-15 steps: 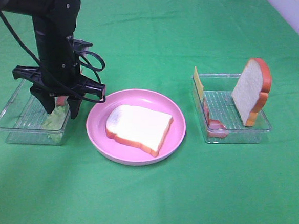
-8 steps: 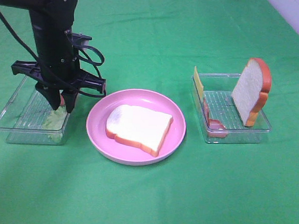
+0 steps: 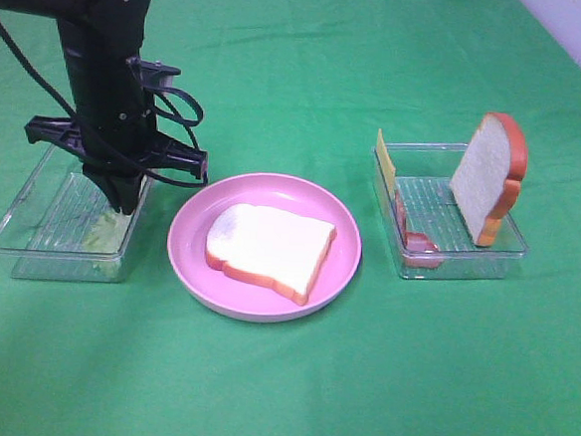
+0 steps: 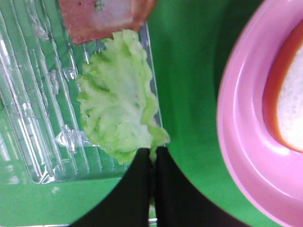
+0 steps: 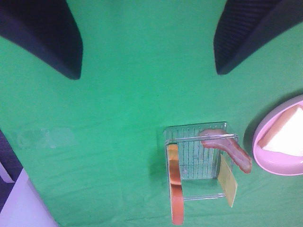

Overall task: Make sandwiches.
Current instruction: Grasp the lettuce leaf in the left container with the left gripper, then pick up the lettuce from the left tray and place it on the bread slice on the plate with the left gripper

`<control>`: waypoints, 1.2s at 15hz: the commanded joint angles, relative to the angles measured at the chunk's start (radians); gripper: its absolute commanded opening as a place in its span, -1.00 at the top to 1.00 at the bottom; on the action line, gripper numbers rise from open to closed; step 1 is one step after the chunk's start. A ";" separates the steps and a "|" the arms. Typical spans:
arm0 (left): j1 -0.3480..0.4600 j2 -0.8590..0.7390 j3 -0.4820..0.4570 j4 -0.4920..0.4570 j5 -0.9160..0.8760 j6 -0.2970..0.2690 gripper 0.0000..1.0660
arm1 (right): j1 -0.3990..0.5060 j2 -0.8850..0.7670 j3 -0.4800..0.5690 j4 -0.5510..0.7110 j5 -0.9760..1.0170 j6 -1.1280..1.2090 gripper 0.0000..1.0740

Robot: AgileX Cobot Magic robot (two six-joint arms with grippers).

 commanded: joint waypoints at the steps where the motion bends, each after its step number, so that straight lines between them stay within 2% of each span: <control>1: -0.003 -0.041 0.007 -0.006 0.000 0.011 1.00 | -0.004 -0.015 0.002 0.001 -0.008 -0.012 -0.36; 5: -0.003 -0.164 0.007 -0.072 -0.006 0.019 1.00 | -0.004 -0.015 0.002 0.001 -0.008 -0.012 -0.36; 6: -0.005 -0.194 0.007 -0.153 -0.020 0.070 1.00 | -0.004 -0.015 0.002 0.001 -0.008 -0.012 -0.36; 7: -0.005 -0.202 0.007 -0.196 -0.035 0.099 1.00 | -0.004 -0.015 0.002 0.001 -0.008 -0.012 -0.36; 11: -0.005 -0.208 0.007 -0.646 -0.159 0.402 1.00 | -0.004 -0.015 0.002 0.001 -0.008 -0.012 -0.36; 12: -0.005 -0.206 0.007 -0.683 -0.171 0.430 1.00 | -0.004 -0.015 0.002 0.001 -0.008 -0.012 -0.36; 13: -0.005 -0.177 0.007 -0.821 -0.192 0.543 1.00 | -0.004 -0.015 0.002 0.001 -0.008 -0.012 -0.36; 16: -0.011 -0.087 0.007 -0.956 -0.183 0.610 1.00 | -0.004 -0.015 0.002 0.001 -0.008 -0.012 -0.36; 18: -0.027 -0.043 0.007 -0.993 -0.183 0.651 1.00 | -0.004 -0.015 0.002 0.001 -0.008 -0.012 -0.36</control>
